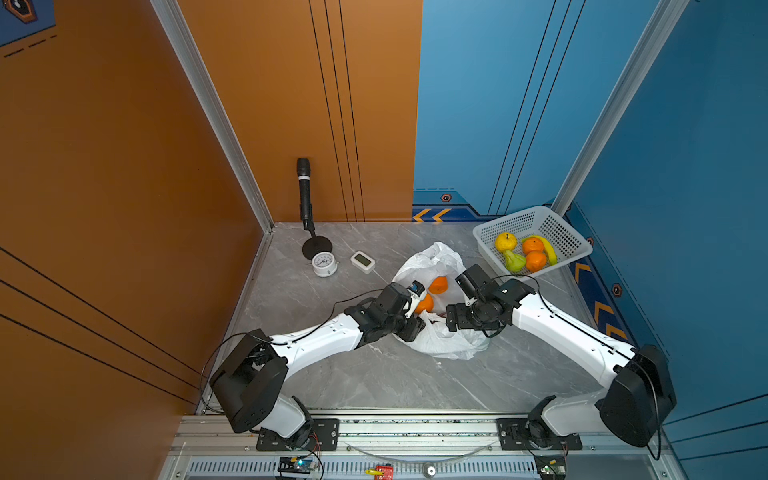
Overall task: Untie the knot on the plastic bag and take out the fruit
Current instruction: 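Grasp an orange in the bag with the left gripper while the right holds the rim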
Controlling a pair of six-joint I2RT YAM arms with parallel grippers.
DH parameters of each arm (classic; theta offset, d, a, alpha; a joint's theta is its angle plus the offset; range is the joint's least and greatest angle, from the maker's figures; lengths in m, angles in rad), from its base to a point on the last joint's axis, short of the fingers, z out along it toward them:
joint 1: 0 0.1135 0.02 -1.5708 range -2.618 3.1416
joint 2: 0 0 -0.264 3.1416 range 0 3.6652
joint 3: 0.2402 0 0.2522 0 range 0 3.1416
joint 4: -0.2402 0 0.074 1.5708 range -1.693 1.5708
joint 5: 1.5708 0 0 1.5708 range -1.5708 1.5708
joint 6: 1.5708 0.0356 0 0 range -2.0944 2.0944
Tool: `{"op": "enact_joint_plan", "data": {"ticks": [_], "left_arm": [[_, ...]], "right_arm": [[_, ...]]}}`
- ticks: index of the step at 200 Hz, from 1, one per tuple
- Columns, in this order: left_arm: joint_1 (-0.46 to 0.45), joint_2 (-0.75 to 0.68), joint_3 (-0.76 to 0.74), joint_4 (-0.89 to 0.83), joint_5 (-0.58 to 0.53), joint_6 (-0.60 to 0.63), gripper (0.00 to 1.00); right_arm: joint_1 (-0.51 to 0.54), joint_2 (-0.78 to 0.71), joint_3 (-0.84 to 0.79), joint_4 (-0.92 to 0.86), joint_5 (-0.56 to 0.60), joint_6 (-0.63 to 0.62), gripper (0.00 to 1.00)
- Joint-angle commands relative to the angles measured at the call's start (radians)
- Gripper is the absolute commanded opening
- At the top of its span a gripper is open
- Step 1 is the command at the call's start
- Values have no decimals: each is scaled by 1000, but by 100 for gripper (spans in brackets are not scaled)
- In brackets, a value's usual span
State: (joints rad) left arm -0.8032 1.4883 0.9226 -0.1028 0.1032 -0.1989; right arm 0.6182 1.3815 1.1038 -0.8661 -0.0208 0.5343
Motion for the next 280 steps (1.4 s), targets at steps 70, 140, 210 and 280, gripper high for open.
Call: {"op": "enact_joint_plan", "data": {"ticks": [70, 140, 210, 280], "left_arm": [[7, 160, 300, -4, -24, -107, 52], [13, 392, 504, -158, -31, -80, 47], [52, 498, 583, -245, -86, -32, 57], [81, 554, 613, -275, -68, -9, 70]], "right_arm": [[12, -129, -86, 100, 11, 2, 93], [11, -164, -118, 119, 28, 4, 92], [10, -179, -116, 101, 49, 25, 93], [8, -236, -119, 47, 86, 41, 93]]}}
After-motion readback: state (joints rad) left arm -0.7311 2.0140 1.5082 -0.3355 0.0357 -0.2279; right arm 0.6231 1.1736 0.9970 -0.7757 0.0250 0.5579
